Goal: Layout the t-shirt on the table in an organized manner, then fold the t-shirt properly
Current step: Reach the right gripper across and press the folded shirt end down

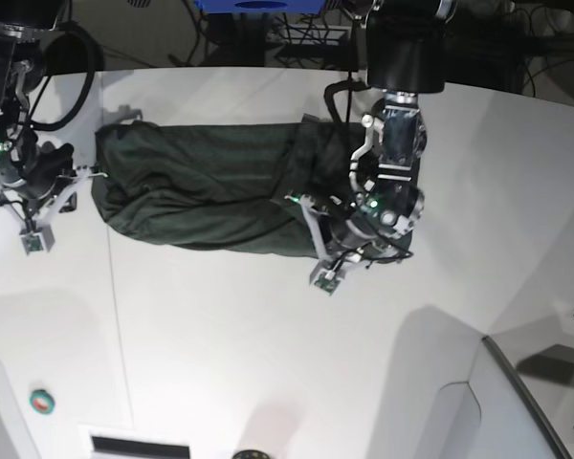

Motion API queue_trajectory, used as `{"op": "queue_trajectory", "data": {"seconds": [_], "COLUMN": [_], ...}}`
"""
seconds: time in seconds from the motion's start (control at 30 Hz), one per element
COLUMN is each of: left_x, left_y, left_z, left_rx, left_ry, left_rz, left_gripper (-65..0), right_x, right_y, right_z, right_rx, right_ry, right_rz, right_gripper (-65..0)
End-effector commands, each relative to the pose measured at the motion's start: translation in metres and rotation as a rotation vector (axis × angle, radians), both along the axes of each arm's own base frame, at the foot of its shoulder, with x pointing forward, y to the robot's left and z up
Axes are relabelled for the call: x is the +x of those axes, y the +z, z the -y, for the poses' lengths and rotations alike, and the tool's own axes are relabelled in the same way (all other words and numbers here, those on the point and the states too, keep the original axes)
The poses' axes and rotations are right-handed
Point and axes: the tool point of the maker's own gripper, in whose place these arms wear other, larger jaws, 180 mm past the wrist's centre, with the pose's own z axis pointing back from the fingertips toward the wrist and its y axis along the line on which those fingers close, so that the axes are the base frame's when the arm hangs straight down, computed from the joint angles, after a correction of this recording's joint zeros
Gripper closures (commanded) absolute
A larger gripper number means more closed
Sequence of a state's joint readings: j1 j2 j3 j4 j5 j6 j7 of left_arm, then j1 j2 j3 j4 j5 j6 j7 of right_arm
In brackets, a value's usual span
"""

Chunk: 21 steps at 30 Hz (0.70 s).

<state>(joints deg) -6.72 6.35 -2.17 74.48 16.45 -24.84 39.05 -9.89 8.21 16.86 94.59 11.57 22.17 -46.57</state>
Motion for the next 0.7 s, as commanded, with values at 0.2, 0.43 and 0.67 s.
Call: {"op": "queue_trajectory", "data": {"seconds": [0.2,0.43,0.67], "left_x": [0.026,-0.052,-0.167], "left_y": [0.076,0.065,0.056], "left_z": [-0.027,-0.195,-0.323], "left_rx": [0.006,0.29,0.481], "left_ry": [0.084,0.326,0.582], "left_rz": [0.239,0.173,-0.002], "left_gripper": [0.0,0.0,0.0], "right_x": [-0.002,-0.006,-0.008], "right_y": [0.029,0.042,0.048], "right_z": [-0.064,-0.174,-0.297], "right_rx": [-0.02,0.051,0.107], "right_ry": [0.314,0.63,0.81], "right_rz": [0.082,0.131,0.153], "right_gripper": [-3.8,-12.6,-13.4]}}
